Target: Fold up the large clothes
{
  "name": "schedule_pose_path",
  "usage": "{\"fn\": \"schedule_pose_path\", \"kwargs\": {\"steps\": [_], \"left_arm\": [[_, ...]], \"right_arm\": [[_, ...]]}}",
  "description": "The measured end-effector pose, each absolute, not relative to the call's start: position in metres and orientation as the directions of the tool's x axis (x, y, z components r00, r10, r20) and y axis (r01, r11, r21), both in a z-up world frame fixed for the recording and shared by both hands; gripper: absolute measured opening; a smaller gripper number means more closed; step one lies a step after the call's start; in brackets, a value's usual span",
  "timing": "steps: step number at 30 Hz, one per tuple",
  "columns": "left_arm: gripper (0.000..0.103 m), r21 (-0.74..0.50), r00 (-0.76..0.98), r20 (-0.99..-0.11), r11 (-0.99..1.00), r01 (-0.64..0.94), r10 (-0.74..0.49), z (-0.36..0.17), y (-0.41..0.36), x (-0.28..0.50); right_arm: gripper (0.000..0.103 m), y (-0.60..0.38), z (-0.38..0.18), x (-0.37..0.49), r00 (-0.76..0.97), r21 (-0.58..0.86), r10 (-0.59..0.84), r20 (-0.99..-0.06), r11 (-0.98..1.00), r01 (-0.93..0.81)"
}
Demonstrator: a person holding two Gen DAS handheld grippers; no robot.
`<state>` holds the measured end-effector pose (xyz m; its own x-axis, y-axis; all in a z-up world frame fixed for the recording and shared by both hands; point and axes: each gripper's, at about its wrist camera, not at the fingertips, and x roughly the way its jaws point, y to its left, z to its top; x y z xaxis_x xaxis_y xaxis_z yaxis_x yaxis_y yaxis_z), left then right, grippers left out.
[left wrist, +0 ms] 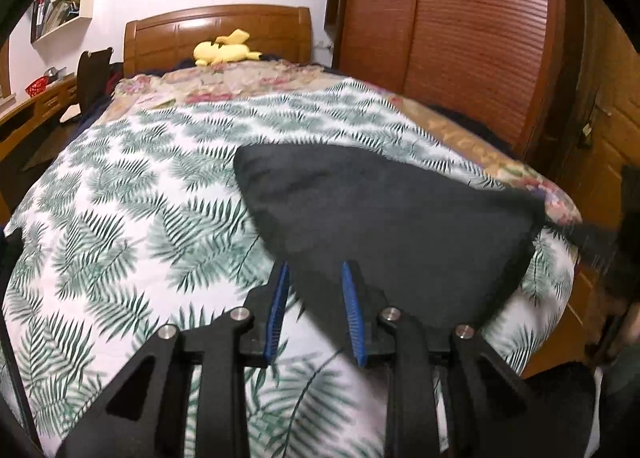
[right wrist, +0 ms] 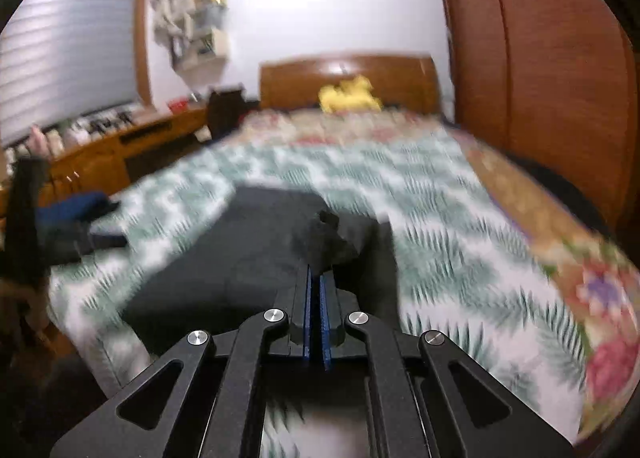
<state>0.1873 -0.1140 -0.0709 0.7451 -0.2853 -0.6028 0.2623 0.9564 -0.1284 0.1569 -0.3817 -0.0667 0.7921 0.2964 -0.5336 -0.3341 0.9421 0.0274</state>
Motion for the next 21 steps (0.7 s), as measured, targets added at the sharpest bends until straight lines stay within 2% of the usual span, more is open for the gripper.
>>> {"fn": "schedule_pose_path", "kwargs": {"steps": [3, 6, 10, 11, 12, 14, 16, 21], "left_arm": [[0.025, -0.147, 0.746, -0.587, 0.948, 0.284, -0.314, -0.067, -0.117, 0.200], [0.025, -0.152, 0.748, -0.579, 0.944, 0.292, -0.324, -0.069, -0.118, 0.213], [0.025, -0.150, 0.750, -0.578, 0.946, 0.289, -0.321, -0.073, -0.116, 0.230], [0.025, -0.142, 0.756, -0.575, 0.948, 0.284, -0.313, -0.074, -0.116, 0.235], [0.025, -0.139, 0.761, -0.570, 0.950, 0.281, -0.308, -0.075, -0.114, 0.238], [0.025, -0.146, 0.772, -0.558, 0.951, 0.272, -0.306, -0.078, -0.110, 0.239], [0.025, -0.163, 0.781, -0.542, 0.951, 0.264, -0.310, -0.083, -0.104, 0.240], [0.025, -0.167, 0.786, -0.541, 0.954, 0.249, -0.300, -0.102, -0.093, 0.236]], "right_arm": [[0.001, -0.390, -0.086, 0.161, 0.736, 0.058, 0.286, -0.613, 0.946, -0.319], [0.002, -0.391, -0.077, 0.156, 0.736, 0.047, 0.272, -0.620, 0.949, -0.311], [0.006, -0.383, -0.047, 0.157, 0.770, -0.038, 0.213, -0.602, 0.955, -0.295], [0.014, -0.382, -0.042, 0.158, 0.777, -0.054, 0.204, -0.595, 0.955, -0.292], [0.033, -0.378, -0.032, 0.160, 0.791, -0.078, 0.192, -0.581, 0.954, -0.288], [0.060, -0.374, -0.019, 0.164, 0.817, -0.103, 0.185, -0.546, 0.953, -0.285], [0.060, -0.368, -0.010, 0.175, 0.821, -0.112, 0.198, -0.536, 0.947, -0.301], [0.060, -0.335, -0.019, 0.227, 0.758, -0.148, 0.221, -0.613, 0.911, -0.385]]}}
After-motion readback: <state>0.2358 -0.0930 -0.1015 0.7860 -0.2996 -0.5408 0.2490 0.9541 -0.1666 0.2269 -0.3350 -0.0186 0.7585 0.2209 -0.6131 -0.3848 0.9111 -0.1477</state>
